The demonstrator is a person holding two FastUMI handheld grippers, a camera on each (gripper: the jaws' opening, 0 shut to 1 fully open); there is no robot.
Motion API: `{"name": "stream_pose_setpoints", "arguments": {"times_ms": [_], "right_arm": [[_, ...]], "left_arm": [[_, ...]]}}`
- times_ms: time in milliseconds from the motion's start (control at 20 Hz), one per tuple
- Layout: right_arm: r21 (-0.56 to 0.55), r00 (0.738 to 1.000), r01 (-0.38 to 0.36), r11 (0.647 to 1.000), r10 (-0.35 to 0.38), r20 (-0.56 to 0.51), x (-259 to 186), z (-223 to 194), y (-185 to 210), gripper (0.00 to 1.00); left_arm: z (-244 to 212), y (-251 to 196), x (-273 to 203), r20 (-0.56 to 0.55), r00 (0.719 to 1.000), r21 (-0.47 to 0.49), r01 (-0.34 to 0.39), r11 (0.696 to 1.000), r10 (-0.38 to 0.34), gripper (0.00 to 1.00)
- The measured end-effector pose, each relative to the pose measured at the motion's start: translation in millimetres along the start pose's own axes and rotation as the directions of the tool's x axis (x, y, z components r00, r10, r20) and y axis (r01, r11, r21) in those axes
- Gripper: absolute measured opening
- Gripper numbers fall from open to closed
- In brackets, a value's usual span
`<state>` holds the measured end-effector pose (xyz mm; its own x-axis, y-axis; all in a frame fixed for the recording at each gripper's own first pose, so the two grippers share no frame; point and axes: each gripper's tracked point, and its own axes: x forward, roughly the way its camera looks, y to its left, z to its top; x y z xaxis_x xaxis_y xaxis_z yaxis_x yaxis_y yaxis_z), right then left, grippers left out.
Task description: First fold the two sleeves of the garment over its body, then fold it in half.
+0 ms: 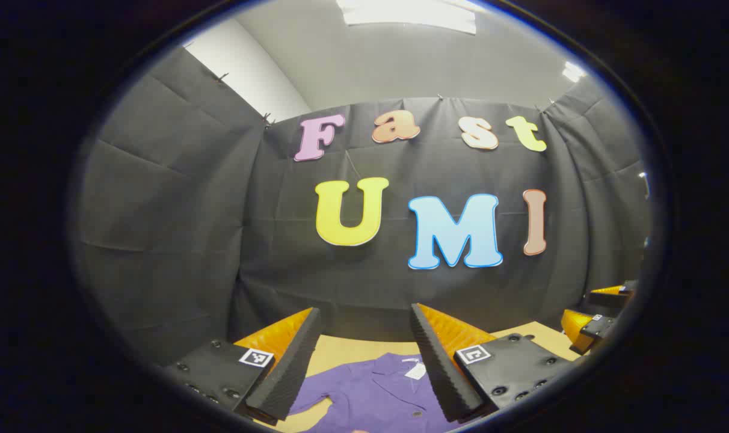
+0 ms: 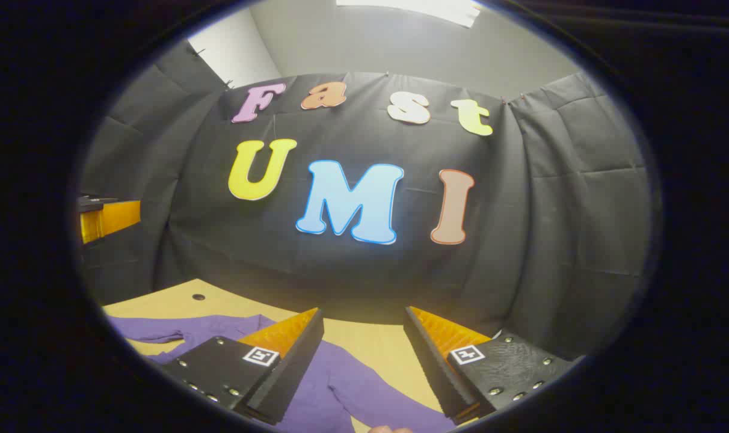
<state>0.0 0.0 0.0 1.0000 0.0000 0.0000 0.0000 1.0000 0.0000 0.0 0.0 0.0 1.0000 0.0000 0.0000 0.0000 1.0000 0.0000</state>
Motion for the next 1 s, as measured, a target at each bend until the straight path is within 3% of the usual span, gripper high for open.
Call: {"name": "stream_pose_setpoints", "arguments": {"times_ms": [450, 650, 1000], "right_arm": [[0.006, 0.998, 0.067, 0.998, -0.067, -0.019, 5.5, -12.9, -20.4, 0.88], [0.029, 0.992, 0.109, 0.994, -0.106, -0.073, 4.5, -37.3, -32.2, 0.88], [0.051, 0.955, 0.218, 0.975, -0.202, -0.216, -4.0, -93.7, -70.0, 0.88]], "left_arm": [[-6.1, -4.8, 18.1, -0.012, 1.0, 0.008, 0.019, 1.0, -0.019, 0.95], [-12.2, -3.1, 27.1, -0.021, 0.999, -0.011, 0.031, 0.999, -0.031, 0.95], [-21.9, -1.3, 34.0, -0.039, 0.998, 0.011, 0.045, 0.999, -0.044, 0.95]]}}
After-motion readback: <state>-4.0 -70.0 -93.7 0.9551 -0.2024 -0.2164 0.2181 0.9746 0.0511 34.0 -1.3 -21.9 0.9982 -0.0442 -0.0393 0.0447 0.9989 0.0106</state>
